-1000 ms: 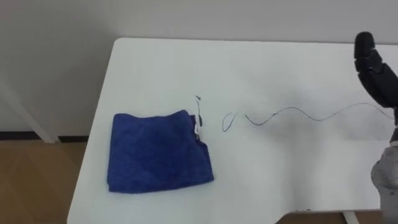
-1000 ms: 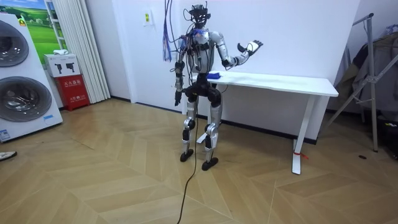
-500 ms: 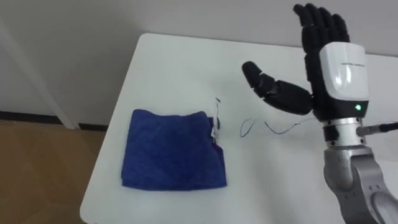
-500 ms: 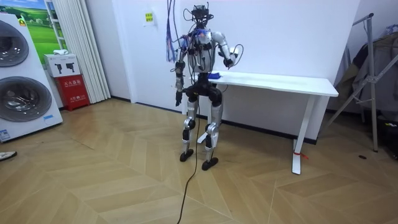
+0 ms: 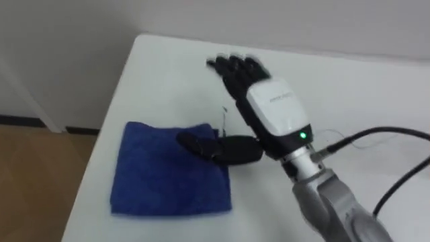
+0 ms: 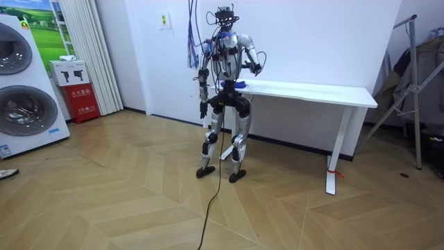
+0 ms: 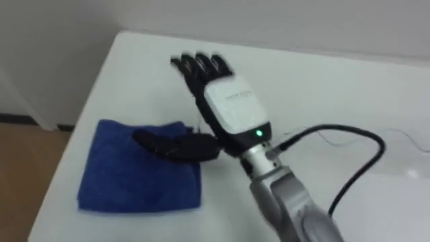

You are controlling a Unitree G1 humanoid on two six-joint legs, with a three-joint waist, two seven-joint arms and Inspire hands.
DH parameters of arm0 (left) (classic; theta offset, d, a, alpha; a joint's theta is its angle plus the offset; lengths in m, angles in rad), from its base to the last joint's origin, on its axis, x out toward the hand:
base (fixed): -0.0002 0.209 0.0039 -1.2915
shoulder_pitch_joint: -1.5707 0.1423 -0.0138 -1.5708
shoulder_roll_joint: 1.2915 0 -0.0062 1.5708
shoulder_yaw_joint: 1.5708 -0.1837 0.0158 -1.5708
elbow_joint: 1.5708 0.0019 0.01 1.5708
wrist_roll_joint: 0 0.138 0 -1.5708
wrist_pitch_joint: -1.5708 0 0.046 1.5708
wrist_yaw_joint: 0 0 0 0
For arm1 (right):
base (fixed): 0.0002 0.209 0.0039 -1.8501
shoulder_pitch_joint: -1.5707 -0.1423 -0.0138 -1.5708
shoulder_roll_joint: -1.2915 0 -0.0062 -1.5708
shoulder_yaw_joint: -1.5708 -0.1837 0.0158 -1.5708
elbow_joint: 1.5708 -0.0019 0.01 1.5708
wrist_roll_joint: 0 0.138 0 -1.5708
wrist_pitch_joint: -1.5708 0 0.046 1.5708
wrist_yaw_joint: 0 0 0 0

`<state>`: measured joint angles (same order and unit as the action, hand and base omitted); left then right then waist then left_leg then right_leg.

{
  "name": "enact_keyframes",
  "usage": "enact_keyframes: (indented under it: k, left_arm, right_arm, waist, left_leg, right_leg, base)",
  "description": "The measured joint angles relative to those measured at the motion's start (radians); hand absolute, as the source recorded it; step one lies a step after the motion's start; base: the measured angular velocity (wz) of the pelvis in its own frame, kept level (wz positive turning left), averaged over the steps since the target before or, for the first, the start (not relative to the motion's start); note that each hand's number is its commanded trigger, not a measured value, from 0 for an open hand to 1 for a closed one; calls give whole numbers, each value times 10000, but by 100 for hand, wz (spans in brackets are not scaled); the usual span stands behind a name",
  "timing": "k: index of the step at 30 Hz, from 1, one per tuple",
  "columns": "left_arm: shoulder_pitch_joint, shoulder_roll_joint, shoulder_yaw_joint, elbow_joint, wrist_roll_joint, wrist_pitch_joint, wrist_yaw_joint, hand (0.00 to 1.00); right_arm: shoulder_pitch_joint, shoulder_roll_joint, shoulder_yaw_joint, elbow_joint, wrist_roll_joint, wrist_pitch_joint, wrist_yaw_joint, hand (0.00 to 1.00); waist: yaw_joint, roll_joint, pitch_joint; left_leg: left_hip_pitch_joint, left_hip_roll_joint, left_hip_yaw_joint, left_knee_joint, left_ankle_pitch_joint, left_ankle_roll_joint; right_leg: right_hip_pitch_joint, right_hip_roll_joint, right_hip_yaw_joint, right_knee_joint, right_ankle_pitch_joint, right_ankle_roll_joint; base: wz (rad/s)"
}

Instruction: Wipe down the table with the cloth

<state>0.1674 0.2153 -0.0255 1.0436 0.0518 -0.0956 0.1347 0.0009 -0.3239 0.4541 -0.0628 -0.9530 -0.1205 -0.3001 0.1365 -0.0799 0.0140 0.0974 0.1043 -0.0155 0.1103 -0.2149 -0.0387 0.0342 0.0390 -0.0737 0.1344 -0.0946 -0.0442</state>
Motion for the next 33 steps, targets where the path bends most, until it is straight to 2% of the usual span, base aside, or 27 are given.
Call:
enact_keyframes:
  k: [1,3,6,8,10,12,17,23,27,33]
  left_arm:
    - [-149,10,-52,0,9,4,7,0]
    - [-172,-11,-85,72,37,9,6,0]
    - [-74,-12,-90,169,57,47,11,0]
    - [-104,-17,-117,175,-9,47,56,0]
    - [-163,-17,-303,183,-21,46,113,0]
    - [-207,-27,-406,184,-17,46,112,0]
    - [-179,-94,-408,201,12,48,114,0]
    - [-81,-127,-403,201,16,97,133,0]
    - [-87,-198,-402,204,11,94,276,0]
    - [-108,-277,-402,287,12,93,466,0]
  right_arm:
    - [14,68,9,158,-100,-9,219,0]
    - [15,52,52,197,-322,-189,365,0]
    - [100,67,346,226,-473,-192,385,0]
    - [143,125,452,552,-670,-210,418,0]
    - [175,170,687,1316,-773,-147,475,0]
    - [249,201,750,1680,-781,-101,734,0]
    - [328,505,735,2332,-1208,-118,788,0]
    - [643,499,738,2467,-1517,-128,601,0]
    - [825,493,749,2466,-1523,-156,360,0]
    - [1052,491,774,2464,-1627,-183,223,0]
  waist:
    - [102,-126,-47]
    - [492,-255,-124]
    - [556,-202,-89]
    - [546,-153,-50]
    - [549,-117,-24]
    - [549,-72,17]
    - [553,-34,23]
    - [608,58,-20]
    - [618,116,-171]
    - [607,131,-170]
  left_leg:
    - [23,-146,96,128,122,2]
    - [64,-259,71,176,120,6]
    - [248,-335,99,158,118,10]
    - [270,-384,102,157,118,11]
    - [195,-488,102,170,116,16]
    - [138,-506,105,168,108,30]
    - [27,-514,96,179,27,176]
    - [-43,-517,104,223,28,180]
    - [-20,-522,115,237,31,184]
    - [6,-549,135,239,41,201]
  right_leg:
    - [-26,-53,-11,3,-53,114]
    - [28,-39,-240,-24,-63,131]
    - [254,-145,-615,-17,-62,134]
    - [312,-205,-664,-20,-91,180]
    - [333,-319,-760,-18,-174,310]
    - [310,-348,-866,-16,-181,322]
    - [258,-337,-938,-18,-288,422]
    - [197,-330,-981,-14,-288,422]
    - [201,-337,-1003,5,-287,421]
    - [222,-391,-1215,7,-287,420]
  base:
    - [33]
    - [-8]
    - [3]
    - [11]
    - [9]
    - [9]
    - [4]
    - [0]
    - [-1]
    - [-1]
